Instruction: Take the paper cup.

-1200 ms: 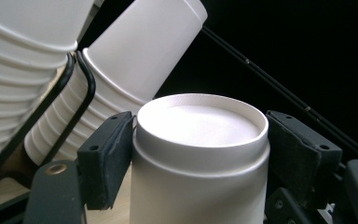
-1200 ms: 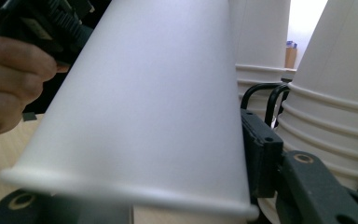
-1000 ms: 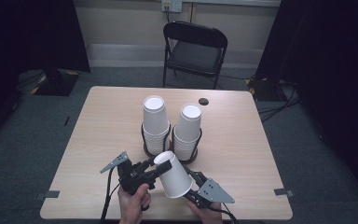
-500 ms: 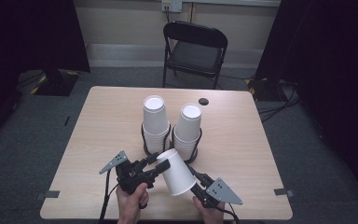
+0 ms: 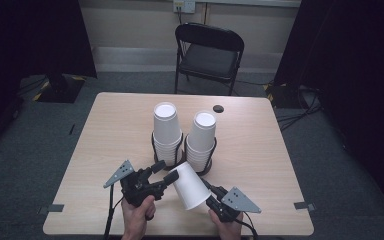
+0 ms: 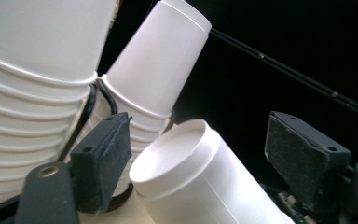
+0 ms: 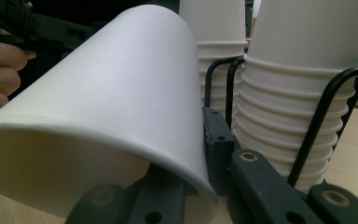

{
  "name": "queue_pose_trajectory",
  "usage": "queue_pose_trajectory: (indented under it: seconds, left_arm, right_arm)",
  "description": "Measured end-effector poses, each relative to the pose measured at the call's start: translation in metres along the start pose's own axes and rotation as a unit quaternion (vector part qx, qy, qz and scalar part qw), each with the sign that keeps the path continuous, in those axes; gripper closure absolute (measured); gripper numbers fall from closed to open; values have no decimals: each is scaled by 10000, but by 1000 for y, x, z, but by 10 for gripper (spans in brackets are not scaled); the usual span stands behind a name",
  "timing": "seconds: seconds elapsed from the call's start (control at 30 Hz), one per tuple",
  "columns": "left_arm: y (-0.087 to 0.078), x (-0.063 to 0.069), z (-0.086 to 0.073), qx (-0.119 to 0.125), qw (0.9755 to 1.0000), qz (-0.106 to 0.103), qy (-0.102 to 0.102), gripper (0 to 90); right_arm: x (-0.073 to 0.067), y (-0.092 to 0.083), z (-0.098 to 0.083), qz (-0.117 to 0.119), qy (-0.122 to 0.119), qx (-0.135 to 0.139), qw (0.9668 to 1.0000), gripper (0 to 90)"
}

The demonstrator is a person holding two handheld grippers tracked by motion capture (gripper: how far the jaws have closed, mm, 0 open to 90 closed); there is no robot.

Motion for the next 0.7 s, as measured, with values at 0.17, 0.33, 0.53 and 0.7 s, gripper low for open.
queue_pose_trajectory:
  seconds: [0.17, 0.33, 0.53, 0.7]
  left_arm:
    - [-5, -6, -3, -21, 9974, 216, 693, 163]
    - [-8, -7, -4, -19, 9952, 274, 940, 182]
    - [-11, -12, -11, -192, 9927, 300, 1155, 228]
    - [-14, -15, -13, -273, 9854, 407, 1633, 193]
  right_arm:
    - [2, -1, -6, -47, 152, -310, 9994, 863]
    - [5, -1, -12, -67, 247, -632, 9977, 864]
    - [0, -3, -13, 165, 462, -766, 9959, 862]
    - [0, -3, -17, 202, 520, -1018, 9932, 862]
Point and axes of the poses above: each handheld gripper's, and its own axes: y roughly forward along the jaws, z roughly out of its top, x roughly to its right, the point moved 10 cm from there along y, roughly forward along the jaws, and after that the axes turned 4 degrees about z, right-handed, at the moved point
